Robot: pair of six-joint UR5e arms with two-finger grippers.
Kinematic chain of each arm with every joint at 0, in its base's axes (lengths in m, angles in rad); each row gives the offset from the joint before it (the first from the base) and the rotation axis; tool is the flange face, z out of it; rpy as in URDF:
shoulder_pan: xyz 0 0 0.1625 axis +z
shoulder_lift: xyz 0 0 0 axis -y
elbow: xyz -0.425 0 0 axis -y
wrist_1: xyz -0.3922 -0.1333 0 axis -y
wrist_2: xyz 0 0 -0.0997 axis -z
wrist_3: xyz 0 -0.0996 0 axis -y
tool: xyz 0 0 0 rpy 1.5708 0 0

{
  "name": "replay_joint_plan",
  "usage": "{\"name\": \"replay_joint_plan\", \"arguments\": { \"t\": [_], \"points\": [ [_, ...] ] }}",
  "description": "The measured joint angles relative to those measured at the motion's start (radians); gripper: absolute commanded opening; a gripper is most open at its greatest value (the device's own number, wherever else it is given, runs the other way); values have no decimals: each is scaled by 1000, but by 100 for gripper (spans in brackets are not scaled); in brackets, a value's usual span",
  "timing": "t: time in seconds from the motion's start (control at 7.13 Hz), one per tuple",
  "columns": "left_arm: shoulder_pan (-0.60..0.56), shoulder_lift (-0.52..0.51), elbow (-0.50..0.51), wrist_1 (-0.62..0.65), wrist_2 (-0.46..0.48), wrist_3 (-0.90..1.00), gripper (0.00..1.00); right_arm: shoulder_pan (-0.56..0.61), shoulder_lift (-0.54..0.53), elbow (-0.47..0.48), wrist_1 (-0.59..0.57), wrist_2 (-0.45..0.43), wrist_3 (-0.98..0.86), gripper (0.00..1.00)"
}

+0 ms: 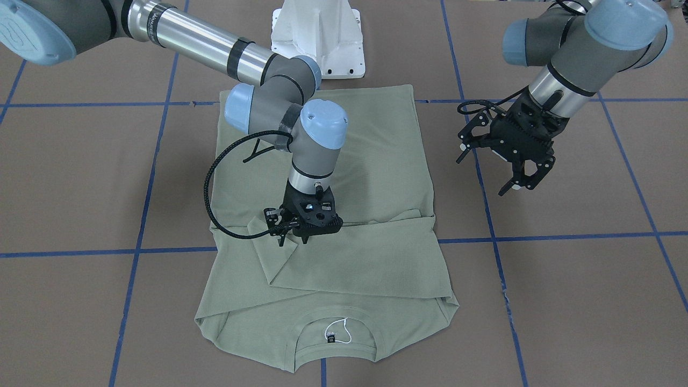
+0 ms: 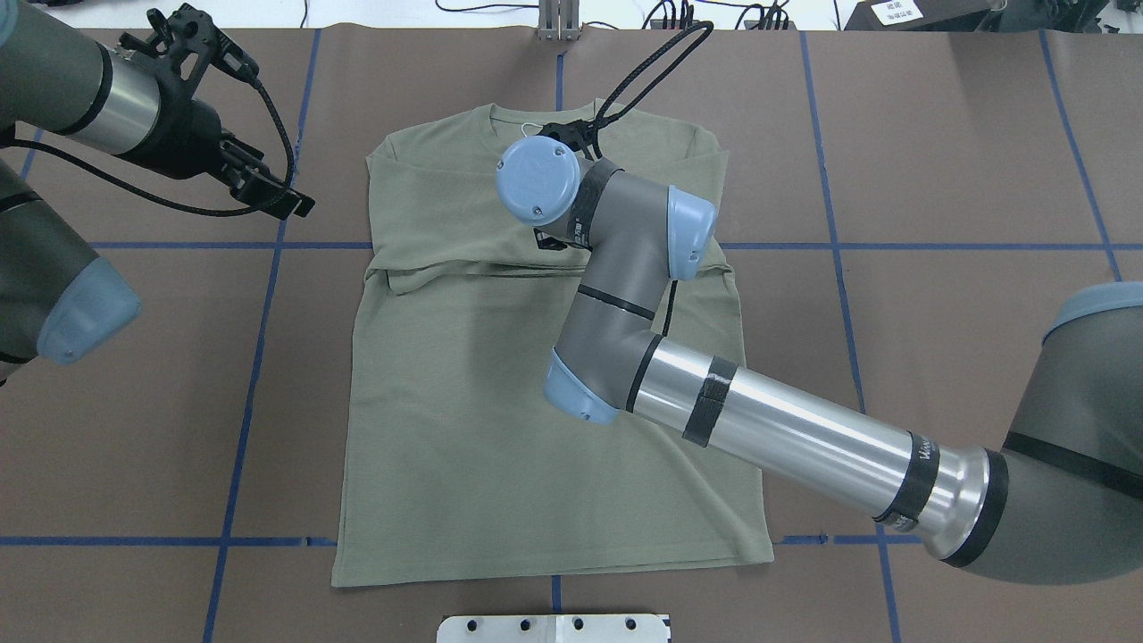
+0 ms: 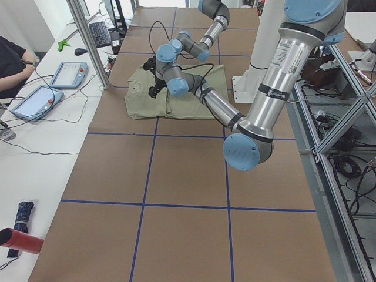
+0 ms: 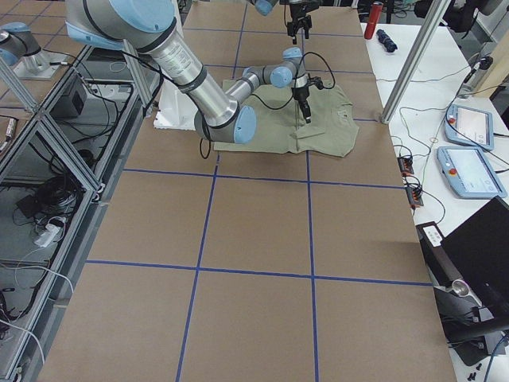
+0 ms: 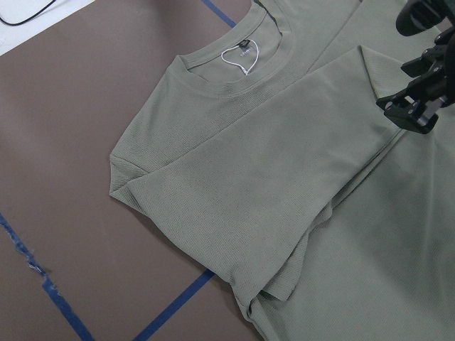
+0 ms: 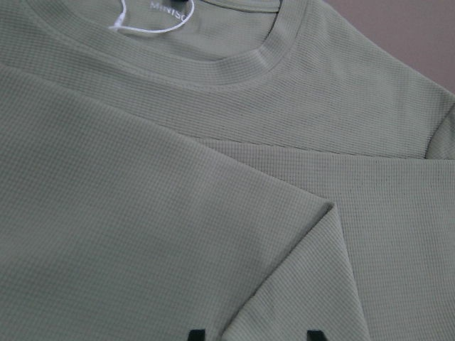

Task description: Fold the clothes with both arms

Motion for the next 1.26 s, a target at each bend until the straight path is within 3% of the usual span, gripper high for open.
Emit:
{"name": "replay_joint_plan", "arguments": {
  "t": [1.26],
  "points": [
    [0, 1, 0, 0, 0, 1, 100, -6, 4, -19, 35, -32, 7, 44]
  ]
}}
